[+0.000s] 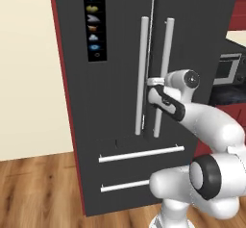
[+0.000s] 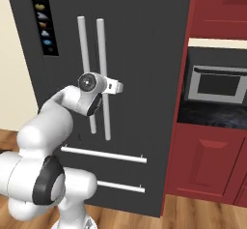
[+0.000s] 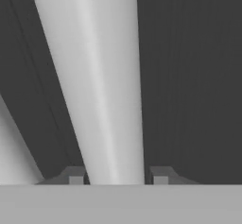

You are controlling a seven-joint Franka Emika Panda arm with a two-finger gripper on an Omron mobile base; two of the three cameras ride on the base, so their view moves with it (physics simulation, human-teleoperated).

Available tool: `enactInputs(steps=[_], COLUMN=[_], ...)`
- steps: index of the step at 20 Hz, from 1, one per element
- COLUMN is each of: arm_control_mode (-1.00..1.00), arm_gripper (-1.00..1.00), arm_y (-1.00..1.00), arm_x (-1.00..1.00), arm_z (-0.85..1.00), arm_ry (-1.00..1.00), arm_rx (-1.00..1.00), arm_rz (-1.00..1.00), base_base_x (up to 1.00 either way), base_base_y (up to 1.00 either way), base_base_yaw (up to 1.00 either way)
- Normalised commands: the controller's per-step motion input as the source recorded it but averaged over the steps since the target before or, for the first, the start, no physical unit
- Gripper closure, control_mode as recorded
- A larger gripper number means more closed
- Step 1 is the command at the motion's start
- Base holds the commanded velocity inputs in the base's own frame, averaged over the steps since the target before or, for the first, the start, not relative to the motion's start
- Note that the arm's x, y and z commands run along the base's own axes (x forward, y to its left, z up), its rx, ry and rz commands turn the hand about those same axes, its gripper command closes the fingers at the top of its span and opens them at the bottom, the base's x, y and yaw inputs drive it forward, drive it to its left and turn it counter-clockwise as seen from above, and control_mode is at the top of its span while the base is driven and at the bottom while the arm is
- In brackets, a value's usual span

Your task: Open the fridge, remove the pear, bell pepper, and fish, and place them on any counter.

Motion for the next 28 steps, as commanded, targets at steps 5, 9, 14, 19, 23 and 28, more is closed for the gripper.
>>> enactInputs(steps=[5,9,14,19,23,28], arm_control_mode=[-1.00,-1.00,-1.00,-1.00,-1.00,-1.00], arm_gripper=[1.00,1.00,1.00,1.00,1.00,-1.00], arm_y=[-0.56,-0.83,-0.55,-0.33,-0.46,0.13], arm_x=[-1.00,-1.00,-1.00,-1.00,-1.00,-0.81], arm_z=[0.00,0.00,0.05,0.34,0.24,0.57], arm_ry=[-0.01,-0.01,0.00,-0.01,0.00,0.01], arm_rx=[0.00,0.00,0.00,0.00,0.00,-0.05], arm_rz=[-0.03,-0.06,-0.04,-0.01,0.00,-0.10], base_base_x=[0.00,0.00,0.00,0.00,0.00,0.00], base_base_y=[0.00,0.00,0.00,0.00,0.00,0.00], base_base_yaw=[0.00,0.00,0.00,0.00,0.00,0.00])
